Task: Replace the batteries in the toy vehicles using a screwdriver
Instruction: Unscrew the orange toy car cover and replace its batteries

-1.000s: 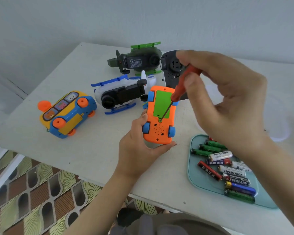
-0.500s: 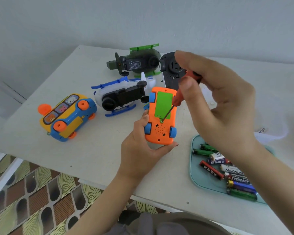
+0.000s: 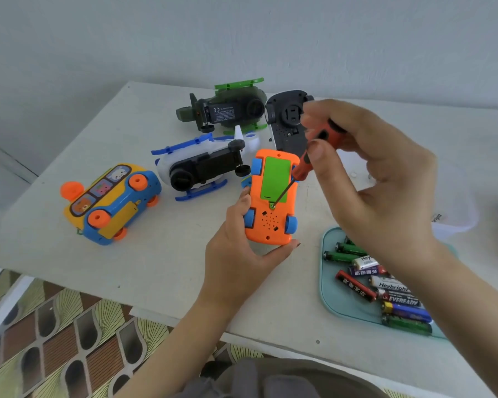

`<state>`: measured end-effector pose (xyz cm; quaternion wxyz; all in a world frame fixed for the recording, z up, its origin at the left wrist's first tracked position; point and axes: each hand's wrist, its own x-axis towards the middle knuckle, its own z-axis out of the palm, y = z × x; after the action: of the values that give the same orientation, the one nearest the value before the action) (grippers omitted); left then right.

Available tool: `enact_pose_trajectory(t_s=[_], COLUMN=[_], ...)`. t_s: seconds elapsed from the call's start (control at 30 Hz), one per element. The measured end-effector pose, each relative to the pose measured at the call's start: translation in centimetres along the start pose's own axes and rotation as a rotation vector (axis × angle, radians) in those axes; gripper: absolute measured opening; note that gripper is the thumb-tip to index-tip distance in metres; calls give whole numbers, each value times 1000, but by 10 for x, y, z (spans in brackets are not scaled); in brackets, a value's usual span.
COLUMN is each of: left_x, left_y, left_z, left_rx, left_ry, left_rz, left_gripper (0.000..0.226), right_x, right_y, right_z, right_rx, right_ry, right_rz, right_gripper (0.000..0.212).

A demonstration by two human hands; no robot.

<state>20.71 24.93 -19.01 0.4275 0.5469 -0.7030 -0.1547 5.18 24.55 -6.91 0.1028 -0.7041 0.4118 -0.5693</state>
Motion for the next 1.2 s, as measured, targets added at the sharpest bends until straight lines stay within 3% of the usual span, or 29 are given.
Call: enact_pose_trajectory(t_s=[0.17,0.27,0.4,0.57,0.77,0.93,1.2], left_x=[0,3,5,8,21,30,35], left_y=[1,0,4,9,12,16,22], left_z=[0,1,1,-6,-14,-16,-17], left_rx=[-49,-129,-210,-217,-76,50,165], left_ry=[-30,-77,-72,8,69,122,88], left_rz=[-22,-41,-74,-90,84,224,244], left_gripper=[83,97,79,77,81,77,73], right_x=[-1,-1,-1,-1,-9,-18,-26], right_y=[0,2,6,11,18,18,20], right_z=[-5,-10,-18,-37,-66,-70,-67], right_rx=[-75,-99,-68,-103,-141,-103,-53], right_ry=[-15,-31,-113,-135,-352,-318,-329], right_rz=[-83,-79,6,188,349,401,432], right_gripper=[27,32,31,17,26,7,8])
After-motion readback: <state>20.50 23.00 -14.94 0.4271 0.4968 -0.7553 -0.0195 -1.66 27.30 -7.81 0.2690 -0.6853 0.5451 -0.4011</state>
